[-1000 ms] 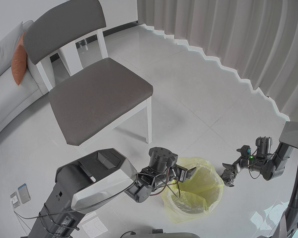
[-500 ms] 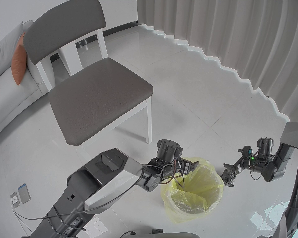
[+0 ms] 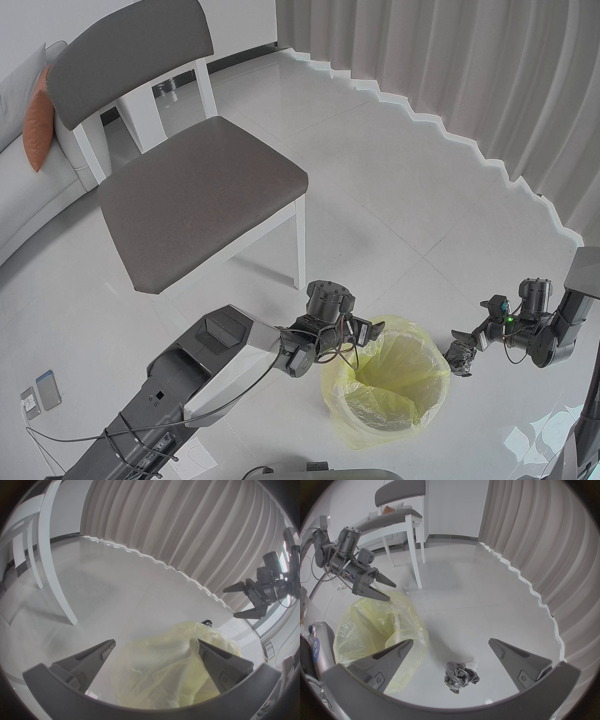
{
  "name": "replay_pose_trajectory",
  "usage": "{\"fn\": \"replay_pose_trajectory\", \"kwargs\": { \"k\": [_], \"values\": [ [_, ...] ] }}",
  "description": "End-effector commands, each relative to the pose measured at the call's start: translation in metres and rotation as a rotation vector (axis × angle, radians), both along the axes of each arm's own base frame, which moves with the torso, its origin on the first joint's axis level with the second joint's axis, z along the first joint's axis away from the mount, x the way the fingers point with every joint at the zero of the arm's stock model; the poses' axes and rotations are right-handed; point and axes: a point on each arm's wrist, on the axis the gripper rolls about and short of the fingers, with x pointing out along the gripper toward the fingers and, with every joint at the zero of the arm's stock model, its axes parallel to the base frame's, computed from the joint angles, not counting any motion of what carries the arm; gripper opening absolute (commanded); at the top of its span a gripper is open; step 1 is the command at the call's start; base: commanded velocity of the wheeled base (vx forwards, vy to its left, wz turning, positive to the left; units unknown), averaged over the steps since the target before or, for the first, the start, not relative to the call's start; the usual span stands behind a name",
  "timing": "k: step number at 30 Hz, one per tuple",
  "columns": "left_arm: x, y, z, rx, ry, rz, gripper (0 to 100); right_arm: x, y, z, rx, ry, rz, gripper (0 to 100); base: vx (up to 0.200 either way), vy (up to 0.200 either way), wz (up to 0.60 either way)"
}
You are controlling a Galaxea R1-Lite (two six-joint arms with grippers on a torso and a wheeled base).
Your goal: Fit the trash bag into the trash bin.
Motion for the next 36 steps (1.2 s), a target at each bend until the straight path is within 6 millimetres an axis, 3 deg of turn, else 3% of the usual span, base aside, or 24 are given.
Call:
{"fn": "replay_pose_trajectory", "kwargs": {
  "k": [1, 7, 10, 17, 26, 31, 36],
  "values": [
    [0.01, 0.01, -0.015, 0.011, 0.014, 0.026, 100, -0.001, -0.001, -0.001, -0.002, 0.0, -0.002, 100, 0.0, 0.0, 0.0],
    [0.014, 0.007, -0.023, 0.018, 0.027, 0.025, 100, -0.003, 0.0, -0.001, -0.003, 0.003, 0.0, 100, 0.0, 0.0, 0.0],
    [0.011, 0.009, -0.04, 0.05, 0.069, 0.026, 100, -0.003, -0.001, 0.0, -0.003, 0.0, -0.003, 100, 0.0, 0.0, 0.0],
    [0.013, 0.01, -0.034, 0.037, 0.069, 0.037, 100, -0.003, -0.007, 0.005, -0.008, -0.018, -0.018, 100, 0.0, 0.0, 0.0],
    [0.023, 0.017, 0.006, -0.043, 0.037, 0.095, 100, -0.003, -0.013, 0.006, -0.008, -0.019, -0.036, 100, 0.0, 0.0, 0.0],
    [0.025, 0.019, 0.06, -0.111, -0.036, 0.1, 100, -0.005, -0.015, 0.009, -0.008, -0.027, -0.043, 100, 0.0, 0.0, 0.0],
    [0.008, 0.031, 0.07, -0.078, -0.008, 0.097, 100, -0.006, -0.019, 0.008, -0.003, -0.016, -0.058, 100, 0.0, 0.0, 0.0]
  ]
}}
